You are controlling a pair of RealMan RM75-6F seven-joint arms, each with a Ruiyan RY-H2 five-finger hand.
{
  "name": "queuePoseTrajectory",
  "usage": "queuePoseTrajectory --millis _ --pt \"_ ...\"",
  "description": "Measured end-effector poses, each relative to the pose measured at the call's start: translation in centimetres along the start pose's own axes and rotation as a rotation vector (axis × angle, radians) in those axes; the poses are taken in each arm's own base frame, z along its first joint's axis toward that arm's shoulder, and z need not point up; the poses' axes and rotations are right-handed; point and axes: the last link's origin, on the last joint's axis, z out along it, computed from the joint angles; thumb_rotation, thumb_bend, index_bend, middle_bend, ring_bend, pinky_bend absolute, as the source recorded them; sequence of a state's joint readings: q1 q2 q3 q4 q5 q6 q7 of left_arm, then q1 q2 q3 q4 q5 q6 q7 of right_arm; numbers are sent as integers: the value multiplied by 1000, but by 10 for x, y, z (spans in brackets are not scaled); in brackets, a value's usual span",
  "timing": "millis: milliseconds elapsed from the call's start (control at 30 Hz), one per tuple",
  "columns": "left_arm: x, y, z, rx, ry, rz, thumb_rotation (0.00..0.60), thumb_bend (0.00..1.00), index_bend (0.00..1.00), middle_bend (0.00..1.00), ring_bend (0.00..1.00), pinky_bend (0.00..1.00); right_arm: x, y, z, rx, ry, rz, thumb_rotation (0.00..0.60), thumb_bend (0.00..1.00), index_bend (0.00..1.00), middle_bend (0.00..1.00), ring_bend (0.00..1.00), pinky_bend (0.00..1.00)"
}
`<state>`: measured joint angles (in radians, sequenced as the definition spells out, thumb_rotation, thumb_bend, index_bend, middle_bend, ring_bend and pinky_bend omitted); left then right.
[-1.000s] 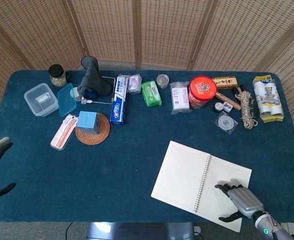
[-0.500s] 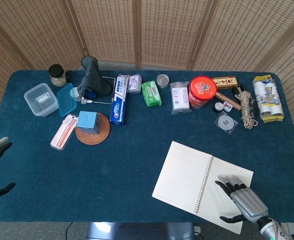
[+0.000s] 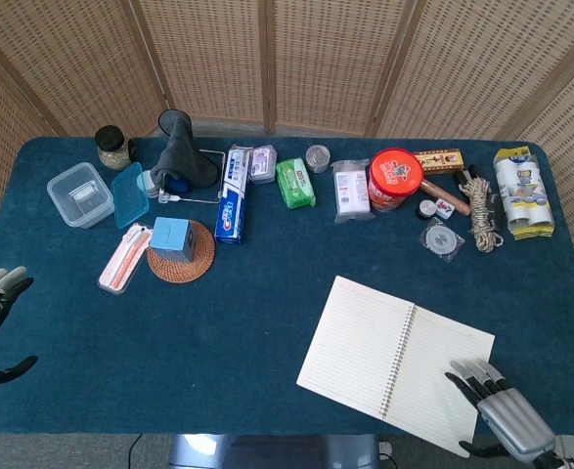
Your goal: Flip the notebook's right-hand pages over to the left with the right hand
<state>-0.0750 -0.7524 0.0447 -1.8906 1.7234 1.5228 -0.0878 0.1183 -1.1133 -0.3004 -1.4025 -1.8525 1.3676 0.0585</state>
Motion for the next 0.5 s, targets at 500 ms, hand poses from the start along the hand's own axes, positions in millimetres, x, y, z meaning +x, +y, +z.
queuePoseTrajectory --millis 500 --pt "0 6 -1 -3 -4 10 600 26 0 0 0 42 -33 17 -21 57 108 -40 423 237 0 0 0 0"
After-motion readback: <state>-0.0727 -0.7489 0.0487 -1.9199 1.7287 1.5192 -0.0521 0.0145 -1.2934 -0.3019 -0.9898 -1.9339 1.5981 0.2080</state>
